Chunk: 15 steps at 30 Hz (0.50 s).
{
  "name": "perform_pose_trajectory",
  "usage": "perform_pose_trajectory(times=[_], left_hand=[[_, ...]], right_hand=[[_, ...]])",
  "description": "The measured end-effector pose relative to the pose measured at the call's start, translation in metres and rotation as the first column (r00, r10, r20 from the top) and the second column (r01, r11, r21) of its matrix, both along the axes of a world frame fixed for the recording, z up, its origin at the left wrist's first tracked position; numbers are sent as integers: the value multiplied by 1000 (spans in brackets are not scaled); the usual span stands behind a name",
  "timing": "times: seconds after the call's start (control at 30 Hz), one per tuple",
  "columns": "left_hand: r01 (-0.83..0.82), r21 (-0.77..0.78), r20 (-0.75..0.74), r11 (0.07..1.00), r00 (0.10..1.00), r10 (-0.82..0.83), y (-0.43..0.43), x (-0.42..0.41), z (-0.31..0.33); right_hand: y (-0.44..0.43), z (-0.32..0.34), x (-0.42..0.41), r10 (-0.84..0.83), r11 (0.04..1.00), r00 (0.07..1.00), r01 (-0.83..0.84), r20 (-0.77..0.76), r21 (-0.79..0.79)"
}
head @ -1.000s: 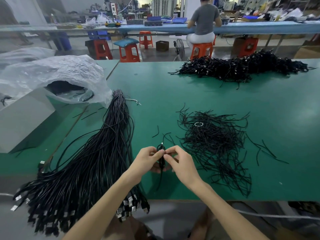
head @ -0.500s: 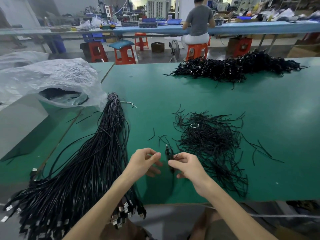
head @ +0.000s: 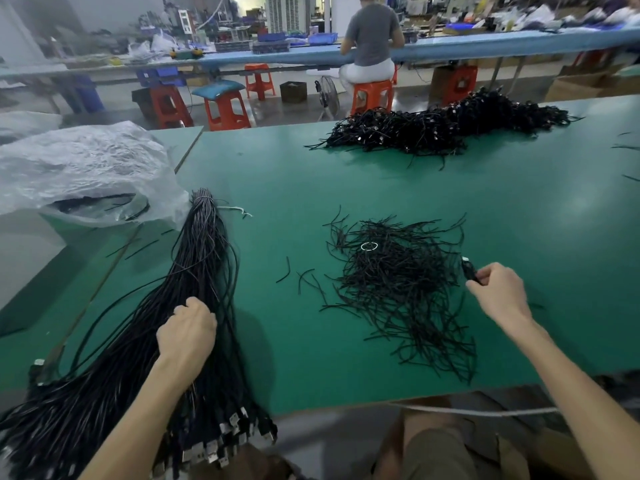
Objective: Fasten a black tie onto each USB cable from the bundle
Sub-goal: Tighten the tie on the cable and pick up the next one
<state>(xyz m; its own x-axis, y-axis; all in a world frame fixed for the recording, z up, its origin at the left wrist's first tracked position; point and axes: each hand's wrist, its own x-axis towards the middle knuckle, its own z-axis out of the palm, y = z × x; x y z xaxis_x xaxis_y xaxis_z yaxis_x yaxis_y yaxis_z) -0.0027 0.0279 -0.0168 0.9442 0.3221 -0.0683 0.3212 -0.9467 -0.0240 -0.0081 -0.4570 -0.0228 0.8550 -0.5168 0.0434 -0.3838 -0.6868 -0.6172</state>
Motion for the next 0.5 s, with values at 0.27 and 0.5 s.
perform_pose_trajectory(times=[0.27, 0.5], left_hand=[[-13, -17, 30, 1000, 999, 14, 13, 7, 16], [76, -223, 249, 972, 968, -19, 2, 4, 33]], right_hand=[[-11, -26, -2, -87, 994, 995, 90, 50, -68], [3, -21, -7, -71, 955, 995, 87, 67, -285]])
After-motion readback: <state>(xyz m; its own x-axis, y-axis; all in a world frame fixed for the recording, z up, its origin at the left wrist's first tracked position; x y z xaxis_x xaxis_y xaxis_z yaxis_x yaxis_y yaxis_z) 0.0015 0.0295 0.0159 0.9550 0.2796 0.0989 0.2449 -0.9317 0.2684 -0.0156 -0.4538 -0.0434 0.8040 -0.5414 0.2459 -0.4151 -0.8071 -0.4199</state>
